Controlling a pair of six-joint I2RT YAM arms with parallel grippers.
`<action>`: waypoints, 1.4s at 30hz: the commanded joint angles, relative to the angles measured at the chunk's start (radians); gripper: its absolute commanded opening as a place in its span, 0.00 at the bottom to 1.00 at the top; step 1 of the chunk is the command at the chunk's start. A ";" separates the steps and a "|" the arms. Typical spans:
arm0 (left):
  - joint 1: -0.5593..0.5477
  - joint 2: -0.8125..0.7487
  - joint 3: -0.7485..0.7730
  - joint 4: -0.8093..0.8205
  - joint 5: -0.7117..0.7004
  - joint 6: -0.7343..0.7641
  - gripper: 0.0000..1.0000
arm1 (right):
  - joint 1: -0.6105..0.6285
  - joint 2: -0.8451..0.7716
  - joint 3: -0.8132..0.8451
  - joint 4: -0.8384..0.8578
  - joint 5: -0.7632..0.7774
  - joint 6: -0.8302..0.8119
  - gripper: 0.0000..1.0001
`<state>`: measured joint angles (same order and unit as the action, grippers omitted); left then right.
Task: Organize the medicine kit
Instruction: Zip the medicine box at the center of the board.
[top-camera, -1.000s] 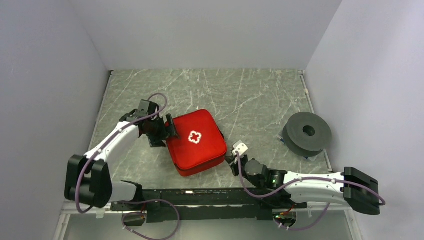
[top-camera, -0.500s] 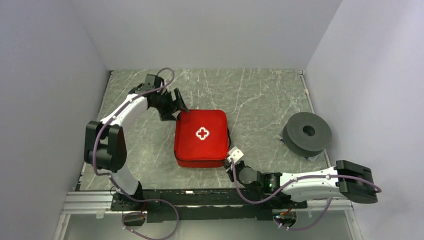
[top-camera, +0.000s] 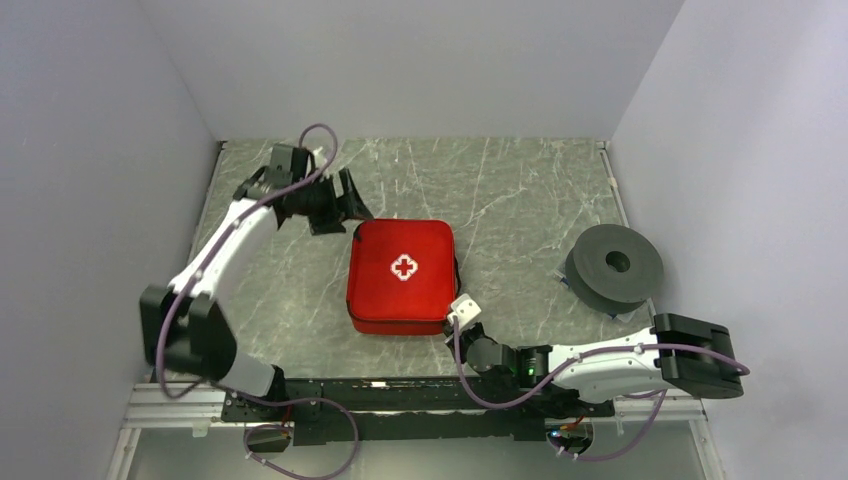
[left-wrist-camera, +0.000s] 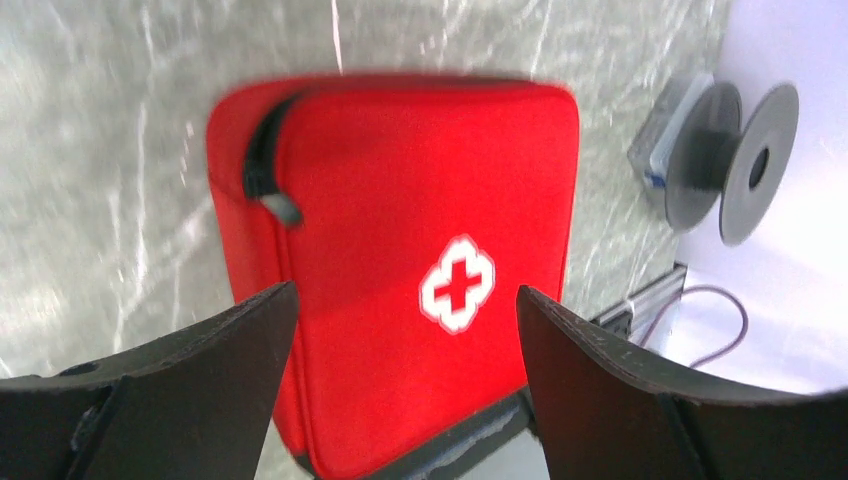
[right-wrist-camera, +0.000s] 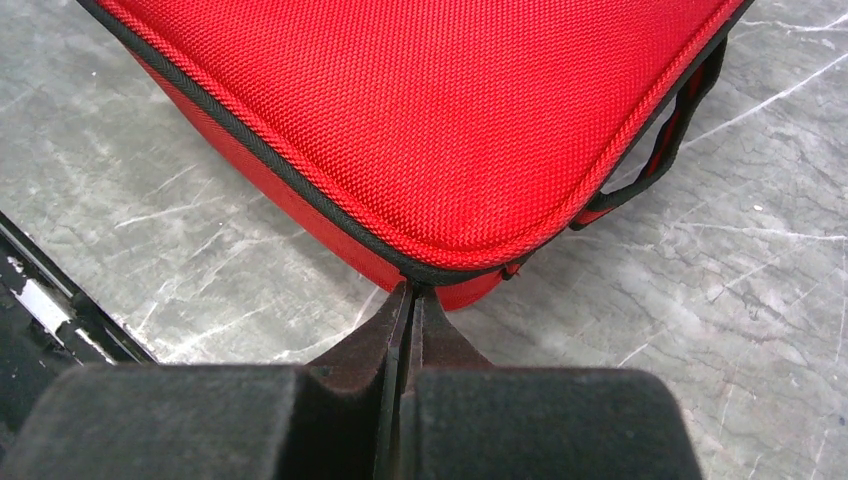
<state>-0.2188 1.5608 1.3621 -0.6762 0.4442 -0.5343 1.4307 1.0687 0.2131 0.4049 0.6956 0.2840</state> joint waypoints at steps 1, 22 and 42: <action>-0.067 -0.238 -0.201 0.019 0.036 -0.055 0.86 | 0.000 0.024 0.022 -0.011 0.005 0.035 0.00; -0.232 -0.566 -0.657 0.260 0.010 -0.300 0.88 | -0.015 0.323 0.270 0.140 -0.246 -0.171 0.00; -0.225 -0.630 -0.931 0.321 -0.064 -0.303 0.88 | -0.048 0.146 0.157 -0.097 -0.181 -0.122 0.00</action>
<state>-0.4465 0.9222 0.5064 -0.2581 0.4496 -0.8593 1.4075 1.2804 0.4114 0.4168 0.4835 0.1383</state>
